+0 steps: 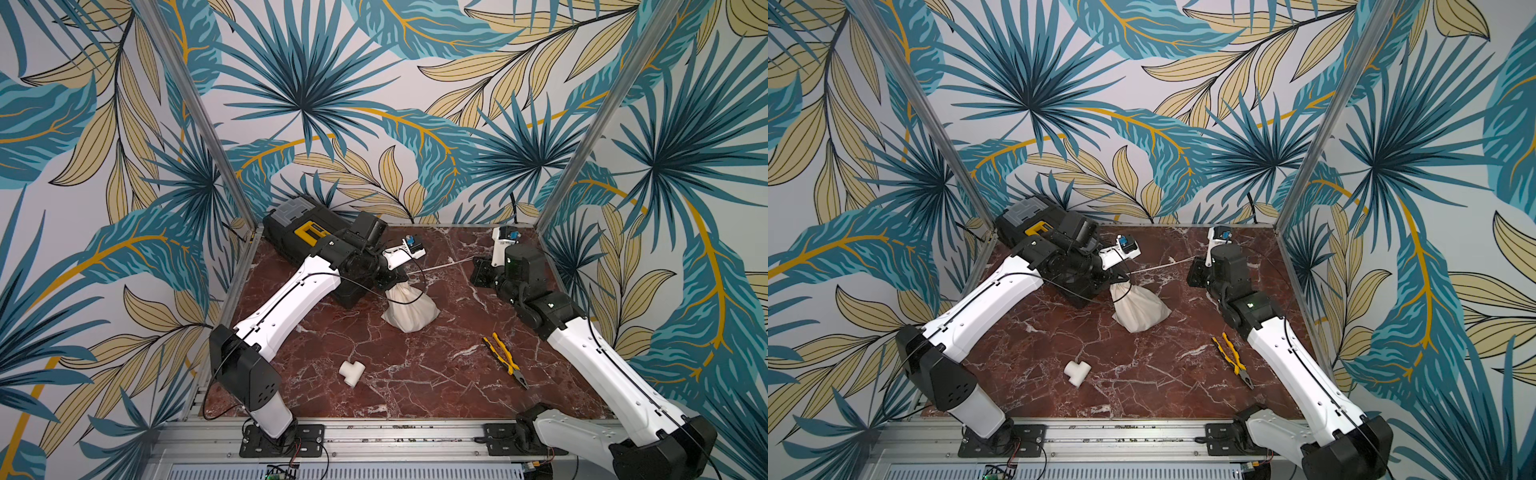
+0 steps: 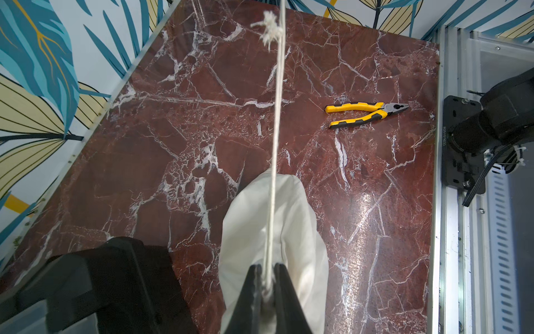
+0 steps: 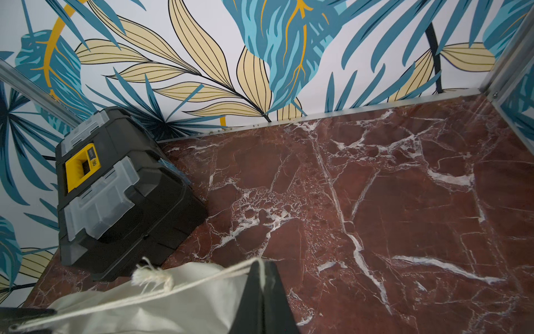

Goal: Close the soil bag
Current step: Frap the soil bag at the center of the board.

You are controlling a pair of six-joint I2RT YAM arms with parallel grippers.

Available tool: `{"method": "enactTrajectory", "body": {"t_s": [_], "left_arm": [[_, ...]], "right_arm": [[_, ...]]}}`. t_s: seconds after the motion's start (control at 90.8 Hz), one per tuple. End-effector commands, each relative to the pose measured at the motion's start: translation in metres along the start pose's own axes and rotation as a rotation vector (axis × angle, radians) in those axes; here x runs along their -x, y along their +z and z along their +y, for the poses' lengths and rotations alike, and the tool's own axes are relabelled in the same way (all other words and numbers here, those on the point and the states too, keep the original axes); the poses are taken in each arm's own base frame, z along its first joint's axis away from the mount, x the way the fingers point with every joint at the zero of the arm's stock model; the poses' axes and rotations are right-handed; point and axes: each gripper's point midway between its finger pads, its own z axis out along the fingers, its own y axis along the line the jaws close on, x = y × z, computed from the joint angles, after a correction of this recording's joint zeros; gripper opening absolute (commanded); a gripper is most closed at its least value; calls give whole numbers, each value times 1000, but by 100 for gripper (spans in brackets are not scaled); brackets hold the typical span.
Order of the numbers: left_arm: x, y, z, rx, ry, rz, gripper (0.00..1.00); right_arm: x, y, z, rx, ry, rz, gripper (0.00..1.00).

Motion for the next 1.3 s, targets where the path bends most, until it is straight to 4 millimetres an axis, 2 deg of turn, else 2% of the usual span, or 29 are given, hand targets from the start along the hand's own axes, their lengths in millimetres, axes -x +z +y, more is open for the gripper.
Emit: {"method": "enactTrajectory", "body": {"t_s": [0.0,0.253,0.386,0.705,0.892,0.947,1.024,1.157,1.289], "left_arm": [[-6,-10,6,14,-53,37,0],[8,-7,18,47,-66,9,0],[20,-7,19,31,-88,-38,0],[32,-4,14,-3,-93,-81,0],[34,-4,13,-5,-91,-88,0],[33,-4,12,-6,-90,-88,0],[33,-4,12,-3,-88,-87,0],[34,-4,11,-3,-83,-89,0],[33,-4,10,-6,-81,-88,0]], "right_arm": [[-14,12,-8,7,47,12,0],[-78,25,1,122,54,184,0],[-98,29,6,173,70,230,0],[-110,35,41,338,29,287,0],[-117,31,45,366,9,308,2],[-119,29,47,377,-1,317,6],[-120,27,49,390,-12,327,22],[-125,19,46,384,-33,350,29],[-136,8,37,361,-45,372,41]]}}
